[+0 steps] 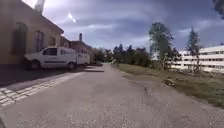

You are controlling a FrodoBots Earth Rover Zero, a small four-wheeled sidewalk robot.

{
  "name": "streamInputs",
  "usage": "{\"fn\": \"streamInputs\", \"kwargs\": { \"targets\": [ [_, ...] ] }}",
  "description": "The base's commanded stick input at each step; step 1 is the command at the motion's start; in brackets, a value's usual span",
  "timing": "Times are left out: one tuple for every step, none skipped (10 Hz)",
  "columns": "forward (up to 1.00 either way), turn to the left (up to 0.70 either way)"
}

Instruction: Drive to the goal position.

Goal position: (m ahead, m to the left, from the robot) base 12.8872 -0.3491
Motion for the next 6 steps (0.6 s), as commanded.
{"fn": "streamInputs", "kwargs": {
  "targets": [
    [0.70,0.06],
    [0.70,0.06],
    [0.70,0.06],
    [0.70,0.06],
    [0.70,0.06],
    [0.70,0.06]
  ]
}}
